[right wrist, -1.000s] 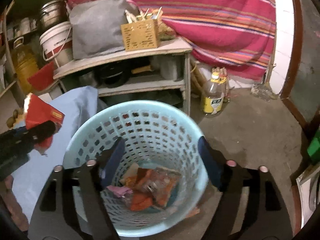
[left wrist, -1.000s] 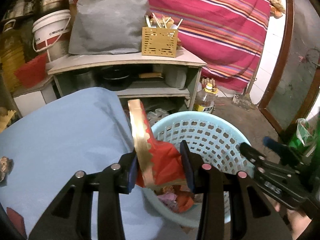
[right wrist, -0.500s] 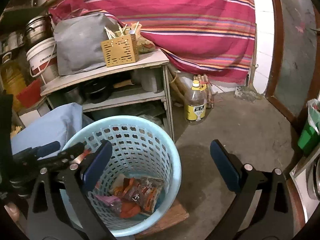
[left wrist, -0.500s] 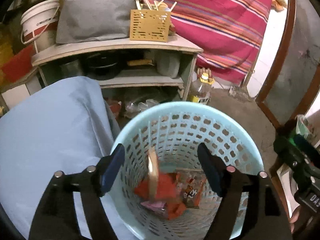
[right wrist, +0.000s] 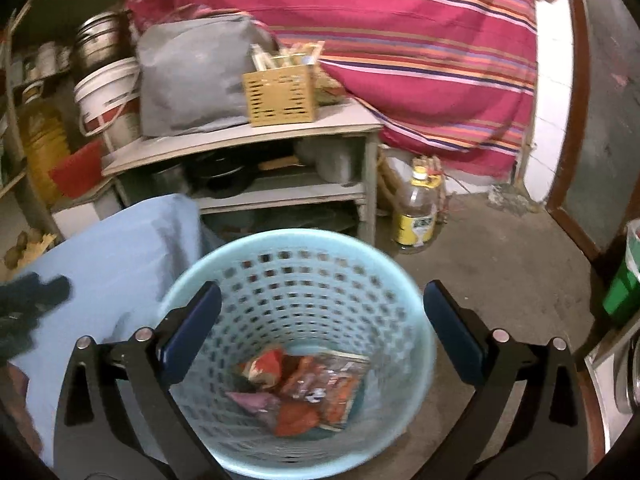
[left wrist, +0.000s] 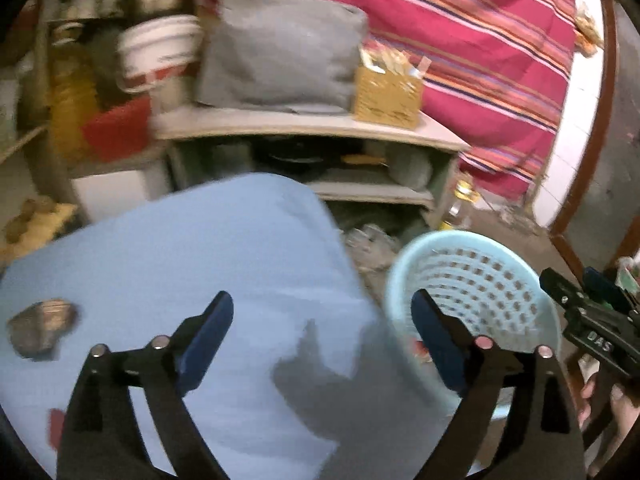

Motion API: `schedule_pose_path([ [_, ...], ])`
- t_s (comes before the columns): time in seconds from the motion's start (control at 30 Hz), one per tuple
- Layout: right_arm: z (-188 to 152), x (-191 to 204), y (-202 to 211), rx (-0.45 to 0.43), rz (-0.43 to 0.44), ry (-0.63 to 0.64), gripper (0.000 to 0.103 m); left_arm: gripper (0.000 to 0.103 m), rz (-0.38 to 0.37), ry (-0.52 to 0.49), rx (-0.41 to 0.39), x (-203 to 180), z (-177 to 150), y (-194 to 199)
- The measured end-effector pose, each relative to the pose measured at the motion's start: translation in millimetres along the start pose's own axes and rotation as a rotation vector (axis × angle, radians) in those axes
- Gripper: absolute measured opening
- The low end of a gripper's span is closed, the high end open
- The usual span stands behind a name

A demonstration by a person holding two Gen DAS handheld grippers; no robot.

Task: Collect trash
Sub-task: 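Move both tools back over the table, then grasp the crumpled brown paper with the right tool while the left tool approaches the maroon pad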

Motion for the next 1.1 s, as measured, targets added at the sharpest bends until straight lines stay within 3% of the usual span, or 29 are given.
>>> schedule_pose_path([
  [0.23,-13,85,34,-0.019,0.087,0.112,0.099,0.094,0.145,0.011,-0.025,93,-20,83],
  [0.4,-29,153,78,-0.038,0.206,0.163,0.099,0.095,0.230,0.055,-0.038,159,-44,138],
  [0.67,-70,227,126,-0.053,0.232,0.259,0.099,0.099,0.364,0.095,-0.065,242,-102,213],
  [0.87,-116,281,171,-0.042,0.286,0.312,0.099,0.099,0.355,0.141,-0.071,279,-138,230],
  [1.1,-168,333,214,-0.066,0.326,0.383,0.099,0.099,0.354,0.088,-0.050,295,-147,233],
])
Point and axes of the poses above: each gripper's, at about its wrist camera, not at the fingertips, and y roughly against the way its jaws point, x to its left, z to its top, the point moved 10 cm from there along -y, roughly the way its jaws point, and after that the axes turned 14 degrees about -z, right-handed, at the moved point
